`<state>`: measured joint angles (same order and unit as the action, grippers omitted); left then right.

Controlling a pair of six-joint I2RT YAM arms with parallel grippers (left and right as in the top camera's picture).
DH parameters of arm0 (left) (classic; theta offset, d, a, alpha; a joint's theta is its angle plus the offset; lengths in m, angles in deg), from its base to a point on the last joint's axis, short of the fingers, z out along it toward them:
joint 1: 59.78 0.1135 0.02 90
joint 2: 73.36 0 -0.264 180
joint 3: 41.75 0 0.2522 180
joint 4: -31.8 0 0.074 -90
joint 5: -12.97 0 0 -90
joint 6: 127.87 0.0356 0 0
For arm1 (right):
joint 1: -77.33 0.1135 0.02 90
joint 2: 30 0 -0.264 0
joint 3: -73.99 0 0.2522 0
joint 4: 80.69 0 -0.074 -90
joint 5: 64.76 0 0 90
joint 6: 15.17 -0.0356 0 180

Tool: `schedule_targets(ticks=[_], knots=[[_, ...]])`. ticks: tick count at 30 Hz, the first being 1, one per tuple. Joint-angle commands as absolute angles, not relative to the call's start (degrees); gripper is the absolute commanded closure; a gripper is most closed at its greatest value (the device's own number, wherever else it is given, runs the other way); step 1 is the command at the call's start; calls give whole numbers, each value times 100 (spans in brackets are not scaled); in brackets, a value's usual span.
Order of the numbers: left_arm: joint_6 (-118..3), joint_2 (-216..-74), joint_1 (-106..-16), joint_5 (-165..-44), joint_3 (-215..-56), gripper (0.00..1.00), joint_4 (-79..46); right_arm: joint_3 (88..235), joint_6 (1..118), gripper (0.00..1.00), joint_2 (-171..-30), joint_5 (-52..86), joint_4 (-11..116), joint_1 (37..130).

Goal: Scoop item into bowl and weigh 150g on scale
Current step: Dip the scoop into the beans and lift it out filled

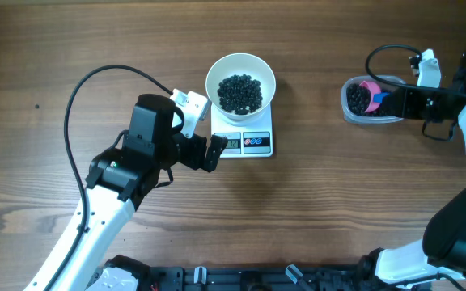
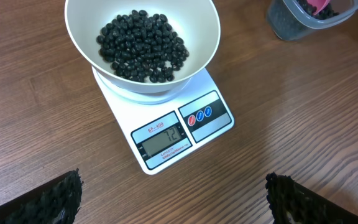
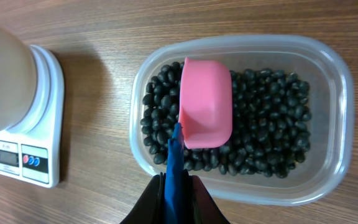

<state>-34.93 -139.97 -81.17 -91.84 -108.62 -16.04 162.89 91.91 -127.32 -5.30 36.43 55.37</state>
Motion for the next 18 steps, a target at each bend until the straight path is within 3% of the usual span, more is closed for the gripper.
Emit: schedule_targets(ticks=[1, 18], knots=[[-3377, -14012, -8136, -9149, -10936, 0, -1587, 16304, 9252, 96, -12804, -939, 3531, 5544], [-3377, -14012, -8136, -9149, -10936, 0, -1589, 16304, 8756, 96, -12804, -1429, 3527, 5325]])
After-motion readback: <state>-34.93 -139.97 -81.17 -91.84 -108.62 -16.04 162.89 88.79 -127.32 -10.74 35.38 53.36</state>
